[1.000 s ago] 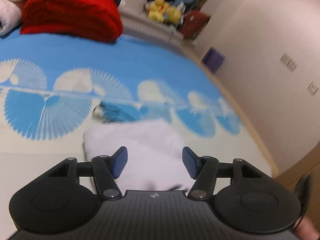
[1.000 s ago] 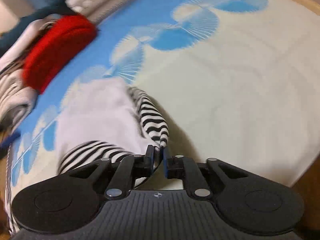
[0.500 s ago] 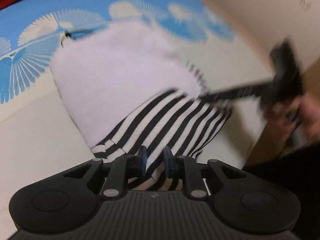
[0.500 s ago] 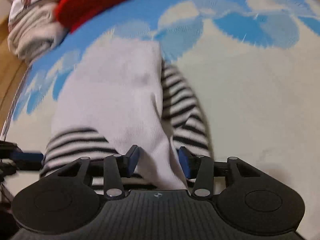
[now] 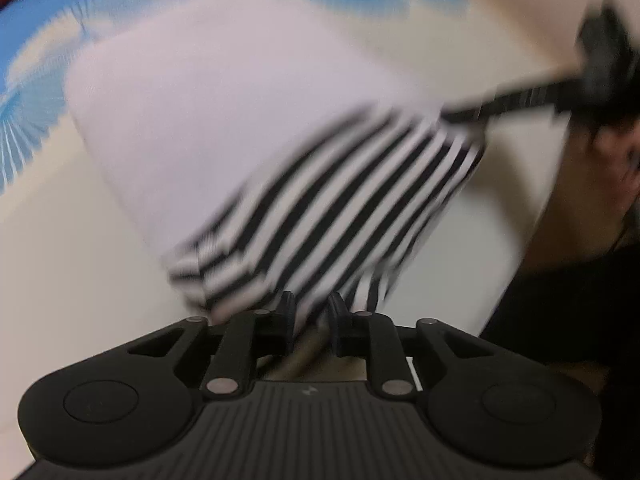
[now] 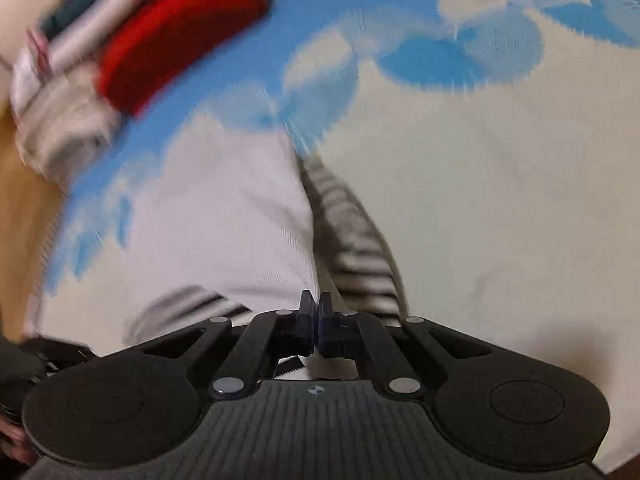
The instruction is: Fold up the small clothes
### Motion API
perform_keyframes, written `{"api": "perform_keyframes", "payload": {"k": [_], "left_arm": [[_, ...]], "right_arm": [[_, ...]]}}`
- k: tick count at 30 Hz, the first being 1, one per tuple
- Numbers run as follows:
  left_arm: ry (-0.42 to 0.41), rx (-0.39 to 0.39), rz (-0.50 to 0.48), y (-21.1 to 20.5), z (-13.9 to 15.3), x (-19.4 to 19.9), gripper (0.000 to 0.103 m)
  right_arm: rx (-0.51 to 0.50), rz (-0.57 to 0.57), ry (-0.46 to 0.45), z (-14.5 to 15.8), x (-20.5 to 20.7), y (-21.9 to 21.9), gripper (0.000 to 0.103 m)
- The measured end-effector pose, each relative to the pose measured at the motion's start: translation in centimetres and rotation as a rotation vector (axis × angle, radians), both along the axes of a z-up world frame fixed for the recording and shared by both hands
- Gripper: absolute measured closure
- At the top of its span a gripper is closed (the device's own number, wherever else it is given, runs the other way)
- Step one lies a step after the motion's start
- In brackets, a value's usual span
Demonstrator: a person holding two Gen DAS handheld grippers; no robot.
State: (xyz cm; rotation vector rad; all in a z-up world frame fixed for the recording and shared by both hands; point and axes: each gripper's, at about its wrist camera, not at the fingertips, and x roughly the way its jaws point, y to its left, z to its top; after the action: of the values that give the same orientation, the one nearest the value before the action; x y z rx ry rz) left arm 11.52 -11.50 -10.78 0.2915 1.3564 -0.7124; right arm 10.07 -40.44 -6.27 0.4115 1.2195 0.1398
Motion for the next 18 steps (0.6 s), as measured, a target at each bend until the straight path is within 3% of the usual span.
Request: {"api": "perform_keyframes", "payload": {"k": [3, 6, 9, 10, 12, 13, 15, 18], "left_arm": [[0.000, 0.019, -0.014, -0.3, -0.6, -0.3, 0.085], [0.006, -0.016, 0.021, 0.9, 0.7, 0.3, 0.085], [-0.023, -0.108, 0.039, 3.1, 3.3, 1.1, 0.081], [-0.029, -0.143, 0.069, 3.9, 3.9, 1.6, 0.075], [-0.051, -0.201, 0.155, 5.8, 5.1, 3.0, 0.062], [-0.068, -0.224, 0.208, 6.7, 5.4, 3.7, 0.057], [-0.089, -0.248, 0.341, 8.0, 5.5, 5.2, 0.047], [-0.066, -0.267, 0.539, 9.9, 4.5, 7.3, 0.026]], "right_arm": [[-0.091, 0.078, 0.059, -2.3, 1.1, 2.6, 0.102], [-0.154, 0.076, 0.029, -1.0, 1.9, 3.4, 0.096], [-0.212, 0.060, -0.159, 2.7, 1.6, 3.8, 0.090], [-0.209, 0.067, -0.244, 3.9, 1.3, 4.0, 0.084], [-0.137, 0.126, -0.346, 5.1, 0.8, 4.6, 0.075], [-0.096, 0.187, -0.351, 4.9, 0.7, 5.4, 0.072], [-0.095, 0.297, -0.304, 3.6, 0.7, 7.2, 0.072], [-0.240, 0.422, -0.081, -1.1, 1.0, 9.0, 0.068]]}}
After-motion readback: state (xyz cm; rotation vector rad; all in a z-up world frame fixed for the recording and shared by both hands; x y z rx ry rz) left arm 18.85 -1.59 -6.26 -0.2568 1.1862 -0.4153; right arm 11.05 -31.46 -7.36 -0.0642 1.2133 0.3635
